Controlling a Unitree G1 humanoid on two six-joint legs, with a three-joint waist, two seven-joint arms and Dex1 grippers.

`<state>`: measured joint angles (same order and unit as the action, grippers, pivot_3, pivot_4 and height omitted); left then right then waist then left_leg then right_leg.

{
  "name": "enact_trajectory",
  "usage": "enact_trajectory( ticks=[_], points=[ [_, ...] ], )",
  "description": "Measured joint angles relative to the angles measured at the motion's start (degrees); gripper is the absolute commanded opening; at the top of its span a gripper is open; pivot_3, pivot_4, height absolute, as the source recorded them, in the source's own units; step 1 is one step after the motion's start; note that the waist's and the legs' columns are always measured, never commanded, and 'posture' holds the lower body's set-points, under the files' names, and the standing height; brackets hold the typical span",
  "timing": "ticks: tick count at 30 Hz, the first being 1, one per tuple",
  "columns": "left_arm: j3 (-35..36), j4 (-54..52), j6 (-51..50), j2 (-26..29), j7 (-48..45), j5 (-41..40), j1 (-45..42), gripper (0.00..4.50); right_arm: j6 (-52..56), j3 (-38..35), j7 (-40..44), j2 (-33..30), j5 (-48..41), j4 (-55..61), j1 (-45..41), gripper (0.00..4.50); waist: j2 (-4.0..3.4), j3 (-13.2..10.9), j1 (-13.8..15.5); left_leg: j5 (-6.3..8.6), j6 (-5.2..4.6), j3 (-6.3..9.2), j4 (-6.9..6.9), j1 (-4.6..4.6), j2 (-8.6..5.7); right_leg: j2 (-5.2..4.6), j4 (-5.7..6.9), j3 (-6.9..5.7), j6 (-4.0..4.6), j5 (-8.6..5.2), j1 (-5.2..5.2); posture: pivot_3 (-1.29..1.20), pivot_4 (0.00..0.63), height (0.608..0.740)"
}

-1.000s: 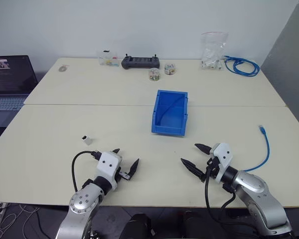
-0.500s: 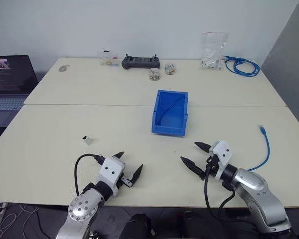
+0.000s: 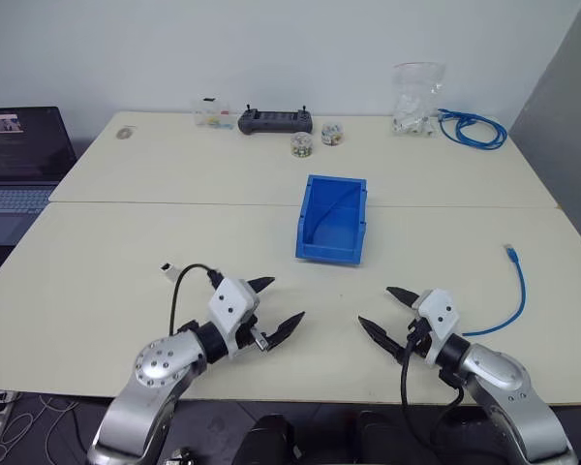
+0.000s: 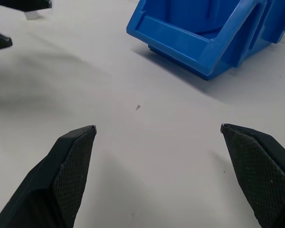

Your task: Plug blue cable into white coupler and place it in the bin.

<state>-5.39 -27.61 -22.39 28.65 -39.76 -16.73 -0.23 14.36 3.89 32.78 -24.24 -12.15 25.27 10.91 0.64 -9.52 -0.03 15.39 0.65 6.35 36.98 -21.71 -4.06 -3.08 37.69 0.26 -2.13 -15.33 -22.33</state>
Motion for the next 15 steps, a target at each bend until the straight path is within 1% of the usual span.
enact_trajectory(
  ticks=[2,4,7,10,13,15],
  points=[
    [-0.33,0.38,-1.95,0.69,-1.85,-1.42,-5.26,4.50,-0.07,-0.88,-1.19,0.78,-0.32,1.49,0.61,4.47,0.01,0.00,0.05,-0.01,-0.01,0.04,0.03,0.01,-0.01,0.00,0.03,-0.03,0.00,0.00,0.02,0.00,0.150,0.740],
    [-0.96,0.46,-3.82,1.00,-3.45,-2.86,-8.68,4.50,-0.32,-2.12,-2.15,1.31,-0.66,3.29,1.78,4.47,0.01,0.01,0.04,-0.01,-0.01,0.01,0.04,0.05,-0.01,0.00,0.03,0.02,-0.01,0.00,0.05,0.00,0.150,0.740],
    [-3.17,2.69,-6.83,1.04,-6.36,-4.70,-13.97,4.50,-0.22,-5.75,-4.66,2.49,-1.47,5.71,4.40,4.47,0.00,-0.01,-0.01,-0.01,0.00,0.00,0.03,0.06,-0.02,0.01,0.09,0.04,-0.01,0.00,0.03,0.00,0.150,0.740],
    [-5.63,5.36,-9.66,1.62,-11.03,-6.09,-22.08,4.50,0.96,-12.59,-8.36,3.00,-2.50,8.66,7.01,4.47,0.02,-0.02,0.28,-0.03,-0.01,0.06,0.06,0.03,-0.05,0.01,0.09,-0.02,-0.01,0.00,0.04,0.00,0.150,0.740],
    [-9.74,7.48,-10.21,0.59,-14.20,-6.10,-26.44,4.50,4.92,-20.11,-13.13,3.19,-2.80,9.95,8.02,4.47,0.03,-0.01,0.19,-0.03,0.00,-0.04,0.05,0.05,-0.09,0.00,0.07,0.12,-0.01,0.00,0.04,0.00,0.150,0.740],
    [-12.72,9.98,-10.26,-1.13,-15.99,-5.91,-29.16,4.50,9.78,-24.67,-16.88,3.24,-3.16,9.35,6.86,4.47,0.03,-0.02,0.02,-0.03,0.00,-0.09,0.06,0.05,-0.10,0.00,0.08,0.18,0.04,0.04,0.03,0.00,0.150,0.740]
  ],
)
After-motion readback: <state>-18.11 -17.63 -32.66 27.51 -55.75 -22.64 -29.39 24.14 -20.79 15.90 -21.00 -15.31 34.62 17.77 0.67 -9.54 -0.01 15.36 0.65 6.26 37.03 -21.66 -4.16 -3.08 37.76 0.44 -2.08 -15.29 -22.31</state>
